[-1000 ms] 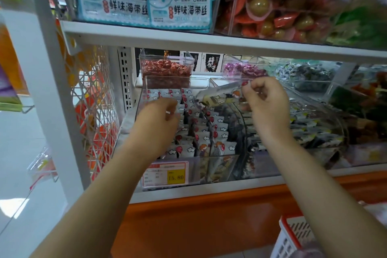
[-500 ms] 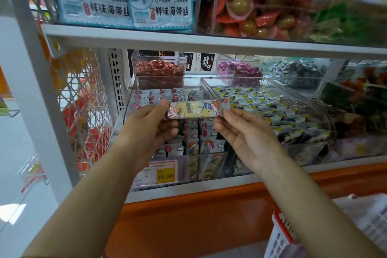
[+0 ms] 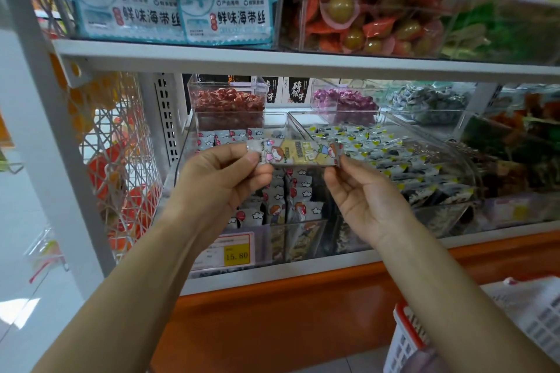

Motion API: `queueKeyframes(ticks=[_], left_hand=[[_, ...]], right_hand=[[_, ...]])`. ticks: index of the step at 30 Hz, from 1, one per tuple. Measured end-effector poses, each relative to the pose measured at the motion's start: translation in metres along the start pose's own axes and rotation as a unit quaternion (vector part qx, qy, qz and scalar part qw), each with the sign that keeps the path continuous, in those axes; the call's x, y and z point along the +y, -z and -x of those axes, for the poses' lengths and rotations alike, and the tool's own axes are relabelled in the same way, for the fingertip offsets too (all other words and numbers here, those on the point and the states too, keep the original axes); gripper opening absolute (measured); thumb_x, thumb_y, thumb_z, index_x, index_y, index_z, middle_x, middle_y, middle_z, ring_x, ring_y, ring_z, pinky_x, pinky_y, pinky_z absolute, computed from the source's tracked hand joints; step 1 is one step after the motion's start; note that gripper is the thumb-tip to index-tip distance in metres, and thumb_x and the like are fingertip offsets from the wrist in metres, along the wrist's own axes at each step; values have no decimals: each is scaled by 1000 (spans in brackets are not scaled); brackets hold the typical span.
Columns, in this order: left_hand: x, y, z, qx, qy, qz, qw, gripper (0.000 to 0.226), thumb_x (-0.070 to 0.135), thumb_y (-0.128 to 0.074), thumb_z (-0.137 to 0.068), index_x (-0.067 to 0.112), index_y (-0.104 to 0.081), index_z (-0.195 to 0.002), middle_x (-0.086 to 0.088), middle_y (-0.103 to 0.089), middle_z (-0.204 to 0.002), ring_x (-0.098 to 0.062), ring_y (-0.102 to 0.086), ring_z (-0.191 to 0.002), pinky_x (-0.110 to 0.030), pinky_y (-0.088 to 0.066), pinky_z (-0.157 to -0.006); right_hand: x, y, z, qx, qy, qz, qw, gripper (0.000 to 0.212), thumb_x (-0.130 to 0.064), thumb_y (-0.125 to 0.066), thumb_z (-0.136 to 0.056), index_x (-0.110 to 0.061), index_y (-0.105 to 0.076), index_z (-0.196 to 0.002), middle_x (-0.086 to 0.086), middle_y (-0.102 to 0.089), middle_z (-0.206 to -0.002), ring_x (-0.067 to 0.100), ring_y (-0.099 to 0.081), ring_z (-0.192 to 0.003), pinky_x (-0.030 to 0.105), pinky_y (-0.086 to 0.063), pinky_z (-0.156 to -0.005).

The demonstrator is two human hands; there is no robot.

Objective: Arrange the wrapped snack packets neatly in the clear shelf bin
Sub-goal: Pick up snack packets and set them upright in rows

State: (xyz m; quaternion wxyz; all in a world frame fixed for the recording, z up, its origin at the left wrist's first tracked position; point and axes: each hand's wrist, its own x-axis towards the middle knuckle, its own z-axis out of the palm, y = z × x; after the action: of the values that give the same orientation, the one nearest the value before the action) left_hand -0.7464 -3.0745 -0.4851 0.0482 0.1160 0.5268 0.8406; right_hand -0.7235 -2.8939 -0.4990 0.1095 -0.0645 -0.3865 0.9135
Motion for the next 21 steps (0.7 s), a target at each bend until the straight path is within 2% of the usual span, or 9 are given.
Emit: queueKeyframes(ticks=[3,5,8,9,11,13,16,19,21], left_hand=[[-2,2,2,-22,-36,-87,995,18,-7,-51,-87,6,-61,-79,-5,-62,-68,-12,-67,-62,-16,-54,-59],[-5,2,3,-33,-71,-171,982,23,-7,-50,-89,11,-62,-81,-2,-62,-71,-12,-67,-65,-17,-54,-62],[-6,1,4,-31,-73,-191,978,27,-8,-50,-89,15,-65,-87,-4,-63,-84,-13,-68,-70,-19,-55,-63],[-5,1,3,-29,-62,-182,981,25,-7,-53,-87,15,-65,-89,-7,-63,-92,-15,-68,-76,-19,-55,-64],[-4,2,3,-36,-36,-161,986,21,7,-67,-78,15,-64,-97,-10,-64,-102,-20,-68,-87,-21,-55,-66],[-5,3,2,-27,-39,-190,981,36,24,-71,-71,16,-61,-105,-7,-65,-102,-15,-69,-84,-18,-54,-65],[-4,1,3,-2,-66,-241,968,25,15,-60,-87,16,-62,-111,-2,-66,-96,-7,-68,-77,-13,-52,-64],[-3,4,4,-11,-67,-261,963,22,13,-58,-89,21,-62,-109,-3,-67,-98,-8,-68,-77,-12,-53,-66],[-1,4,5,-27,-66,-271,960,23,12,-59,-88,21,-62,-108,-5,-66,-101,-9,-68,-78,-15,-55,-69]], right_hand=[[-2,2,0,3,60,100,993,10,-11,-53,-92,-5,-60,-91,7,-68,-65,17,-66,-55,24,-54,-49],[-3,4,0,-4,105,173,979,18,-26,-62,-82,-9,-64,-90,4,-65,-70,17,-66,-56,25,-53,-48],[-3,6,1,-23,163,262,951,5,-13,-65,-84,-12,-67,-88,5,-61,-79,13,-65,-63,23,-54,-54],[-2,7,0,-29,172,279,944,7,-8,-64,-86,-12,-66,-90,7,-62,-84,14,-66,-69,23,-54,-57],[-1,8,-1,-48,178,304,934,16,-2,-61,-86,-14,-67,-95,8,-63,-96,18,-68,-81,25,-56,-64],[1,7,-1,-66,177,329,925,23,0,-61,-86,-17,-69,-98,6,-65,-103,17,-69,-86,26,-57,-69],[3,6,-2,-78,178,356,914,18,-7,-65,-84,-21,-73,-94,6,-70,-99,17,-70,-88,32,-58,-75],[2,5,-1,-62,203,386,897,13,-14,-70,-80,-26,-75,-84,1,-72,-91,20,-68,-91,44,-57,-81],[1,4,0,-58,209,382,898,14,-14,-70,-80,-27,-75,-75,2,-72,-86,24,-68,-90,50,-56,-81]])
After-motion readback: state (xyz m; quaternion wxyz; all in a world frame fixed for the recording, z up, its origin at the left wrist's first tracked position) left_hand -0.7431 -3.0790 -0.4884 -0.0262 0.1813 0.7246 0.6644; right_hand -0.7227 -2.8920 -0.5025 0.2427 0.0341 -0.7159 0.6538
